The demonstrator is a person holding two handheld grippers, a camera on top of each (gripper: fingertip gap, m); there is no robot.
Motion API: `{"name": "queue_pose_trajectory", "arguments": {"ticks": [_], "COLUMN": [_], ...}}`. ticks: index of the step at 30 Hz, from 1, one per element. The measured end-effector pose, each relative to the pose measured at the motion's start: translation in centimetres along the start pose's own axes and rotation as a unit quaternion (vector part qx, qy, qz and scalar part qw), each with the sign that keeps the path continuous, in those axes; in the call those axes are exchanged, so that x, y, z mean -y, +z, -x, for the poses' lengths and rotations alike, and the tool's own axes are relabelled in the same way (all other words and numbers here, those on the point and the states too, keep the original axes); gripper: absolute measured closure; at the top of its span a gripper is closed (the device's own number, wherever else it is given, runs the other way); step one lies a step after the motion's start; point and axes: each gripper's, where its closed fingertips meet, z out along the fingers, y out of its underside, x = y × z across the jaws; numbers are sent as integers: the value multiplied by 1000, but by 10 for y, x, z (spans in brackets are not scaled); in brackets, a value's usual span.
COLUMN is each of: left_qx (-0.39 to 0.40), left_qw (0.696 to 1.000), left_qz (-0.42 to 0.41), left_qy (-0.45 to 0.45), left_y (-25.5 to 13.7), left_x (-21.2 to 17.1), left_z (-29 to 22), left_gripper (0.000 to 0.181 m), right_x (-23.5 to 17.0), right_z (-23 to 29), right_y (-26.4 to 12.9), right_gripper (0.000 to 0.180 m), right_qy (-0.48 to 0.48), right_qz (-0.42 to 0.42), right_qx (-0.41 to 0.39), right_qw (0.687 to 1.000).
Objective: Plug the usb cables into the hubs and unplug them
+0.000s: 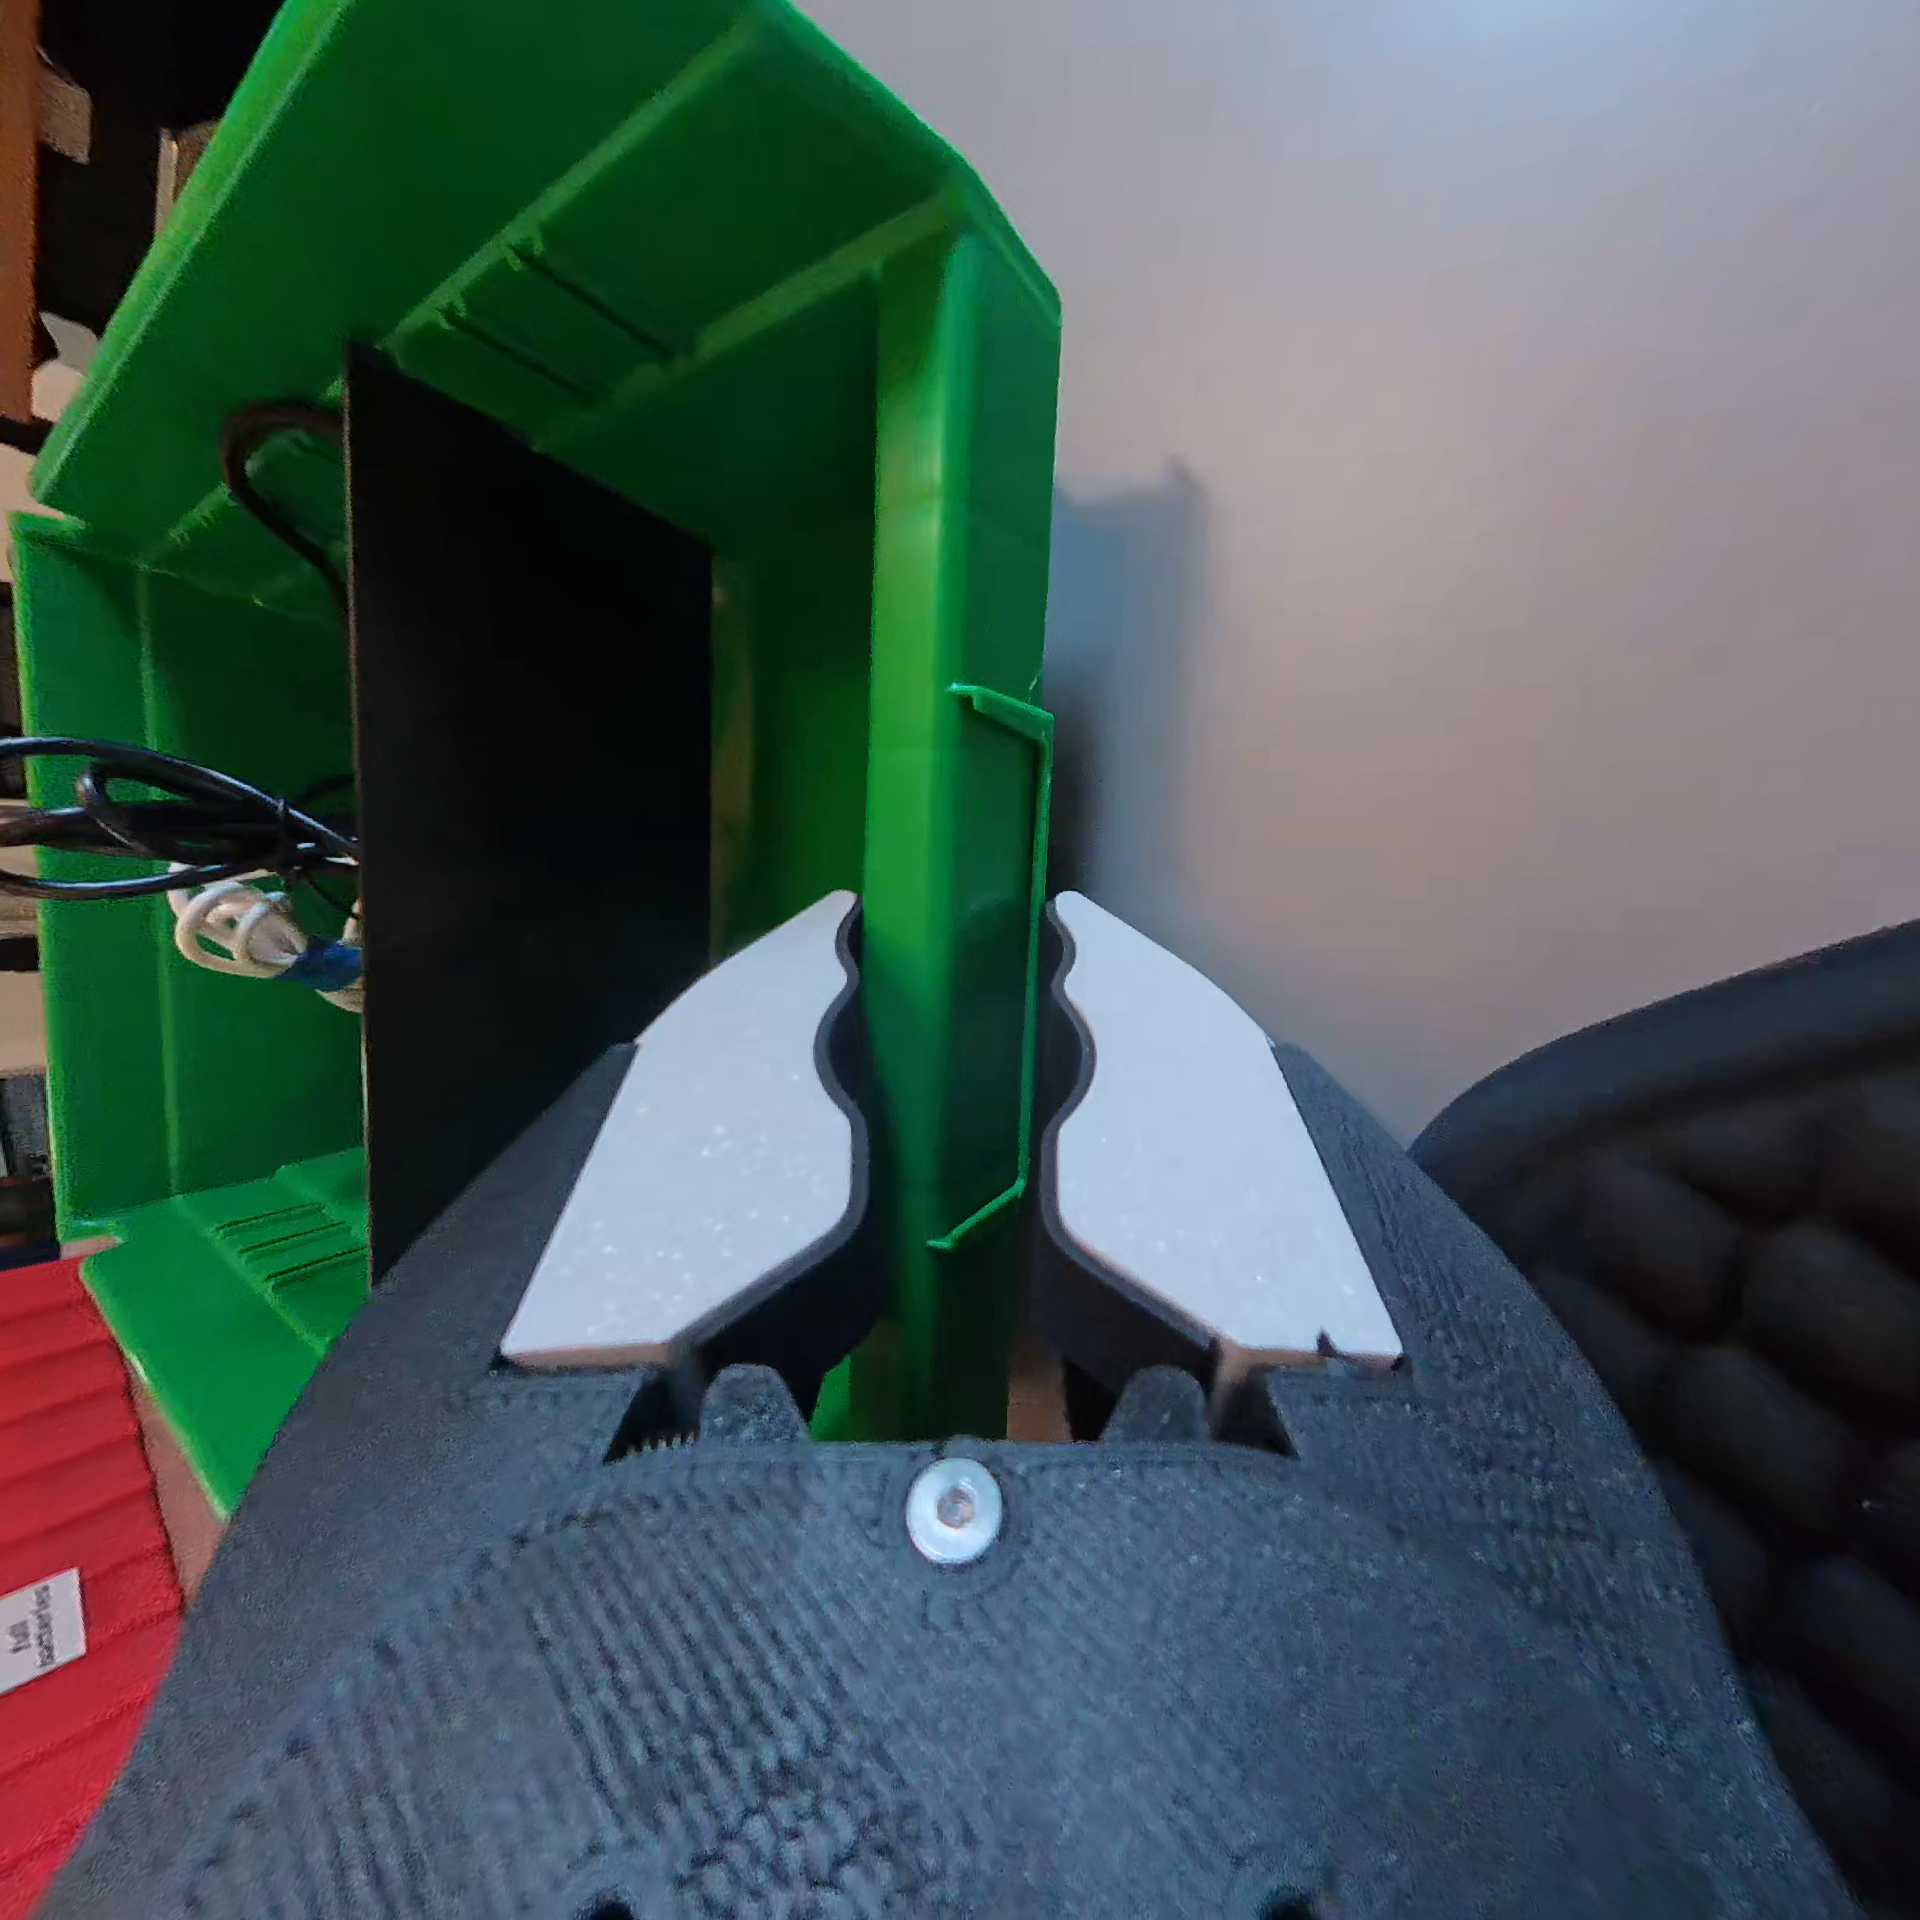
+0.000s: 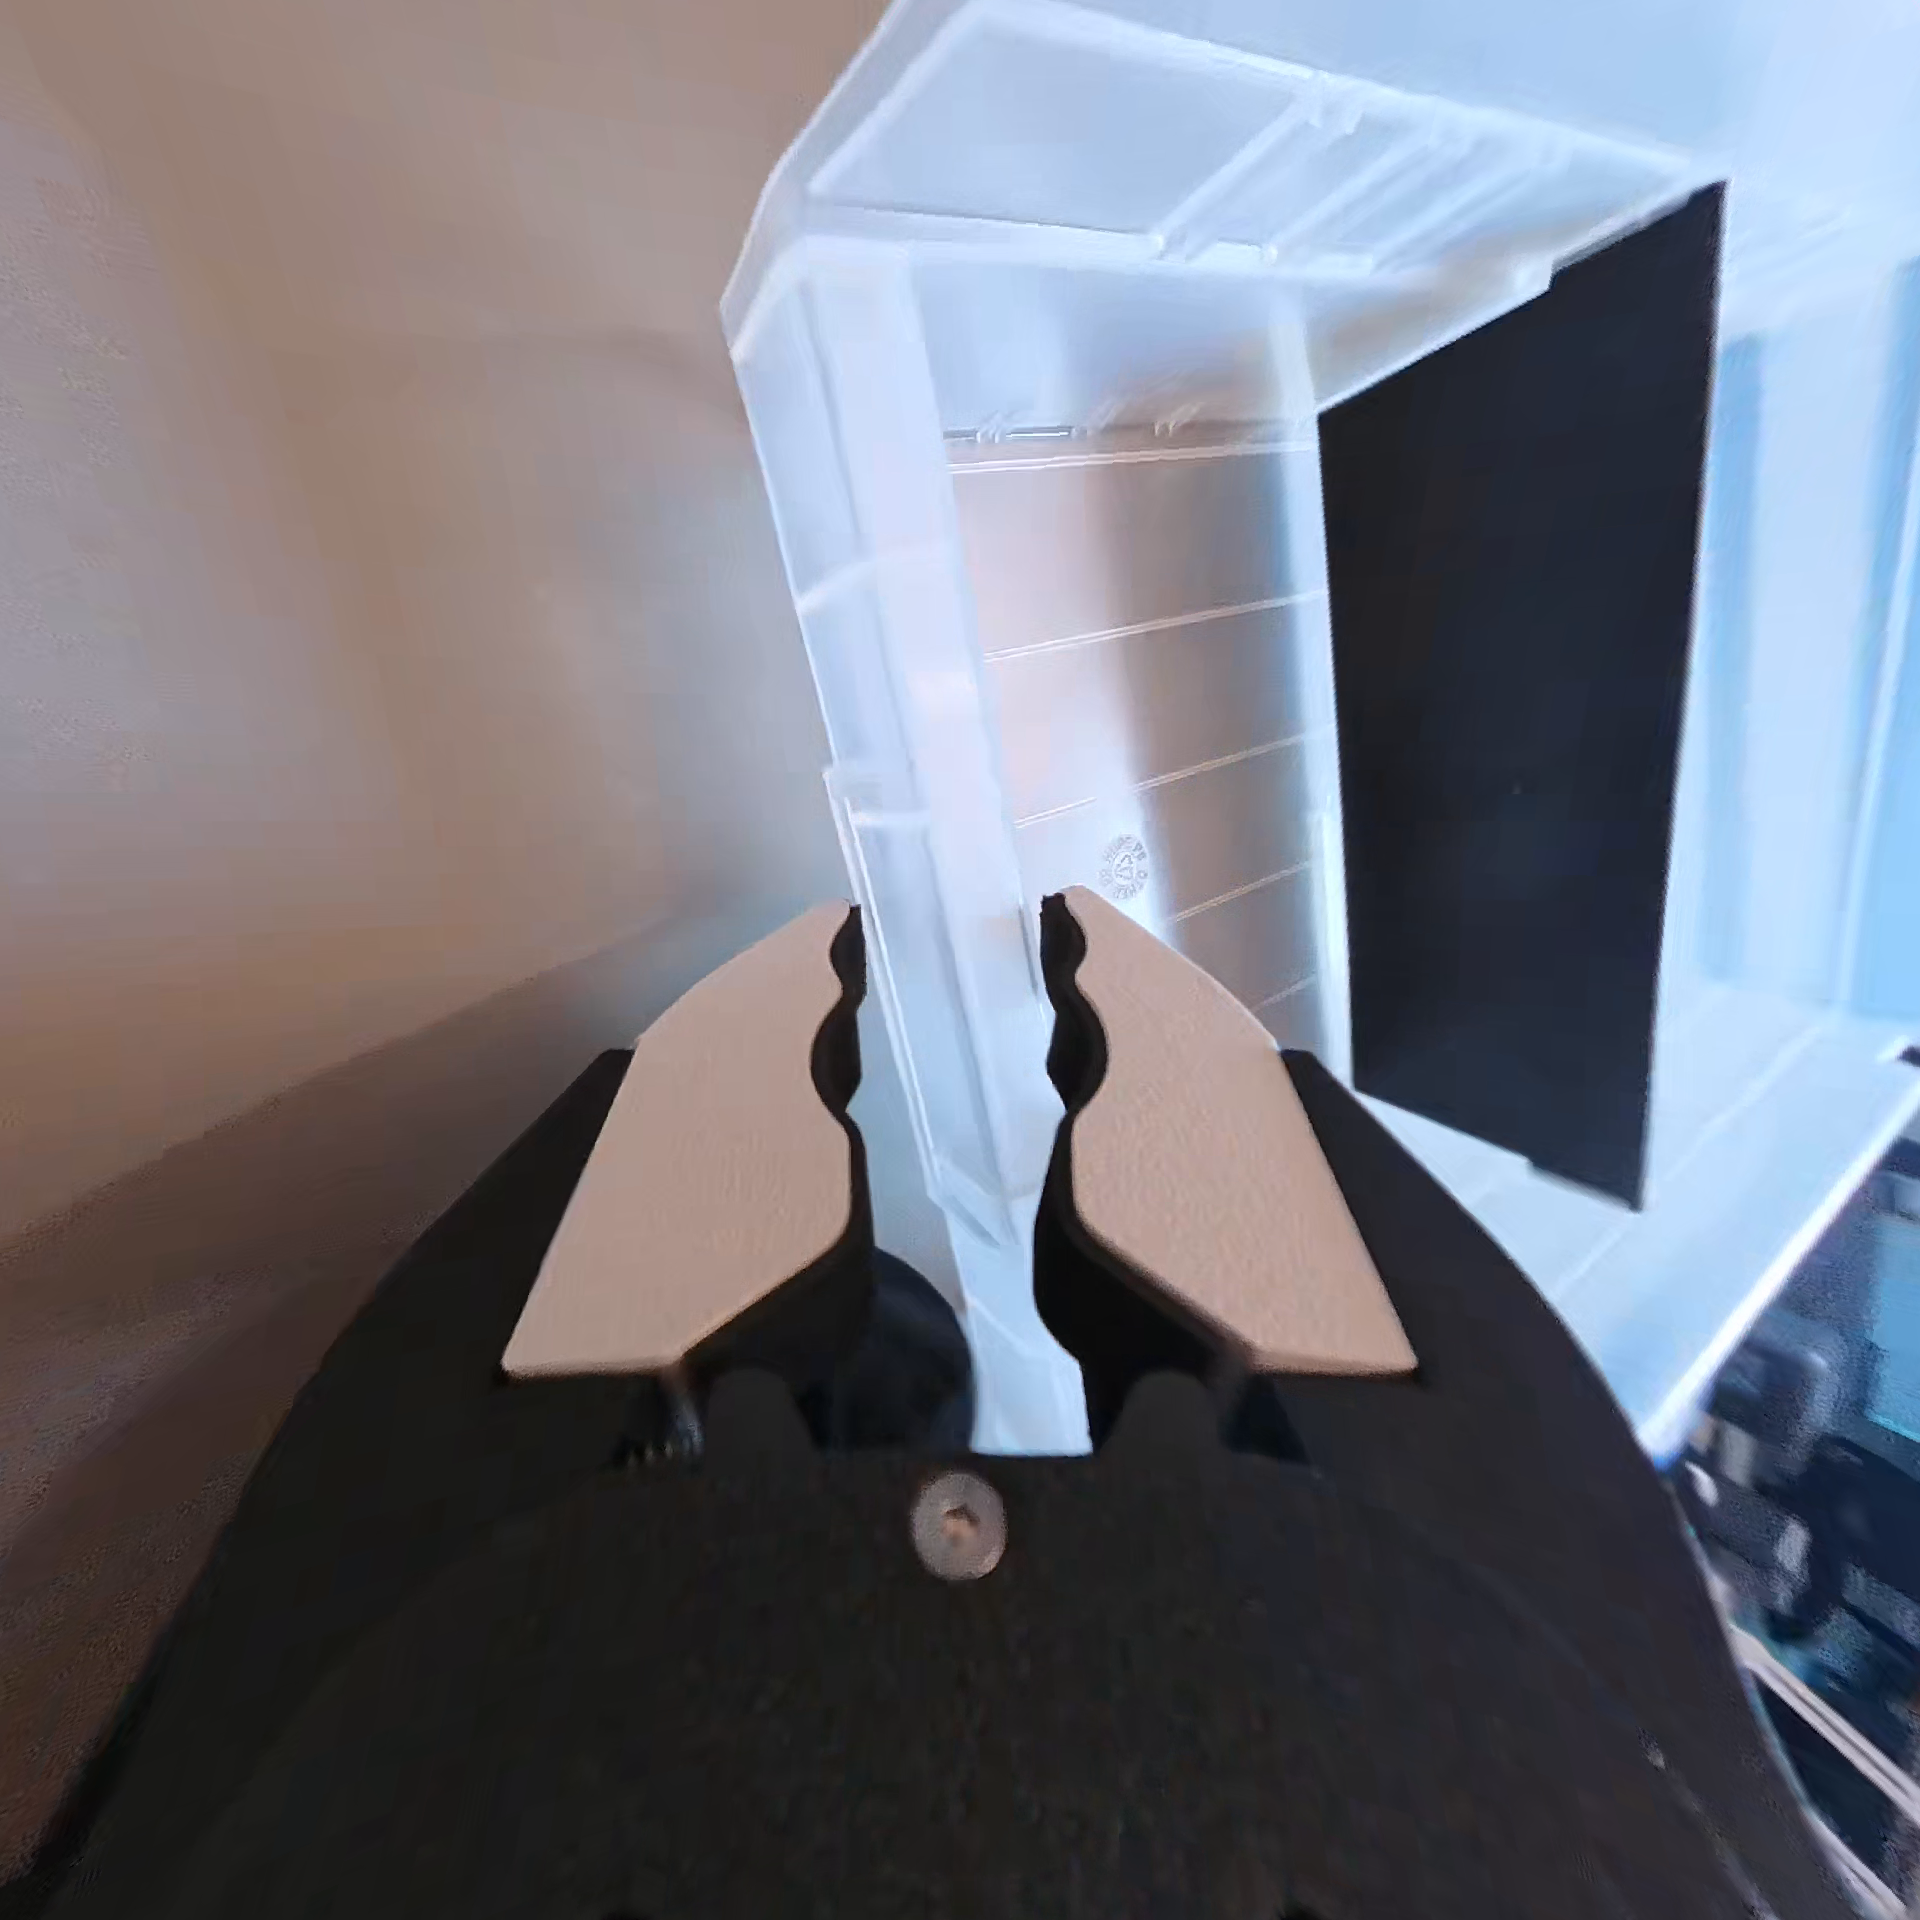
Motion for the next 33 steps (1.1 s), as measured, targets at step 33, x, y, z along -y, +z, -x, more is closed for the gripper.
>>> {"name": "queue_pose_trajectory", "arguments": {"ticks": [33], "left_qx": [3], "left_qw": [871], "left_qz": [-375], "left_qy": [-317], "left_y": [-58], "left_x": [50], "left_z": [62], "left_gripper": [136], "right_x": [81], "right_z": [-121], "right_y": [7], "right_gripper": [146], "right_qy": [148], "right_qz": [-344], "right_qx": [-79], "right_qw": [924]}}
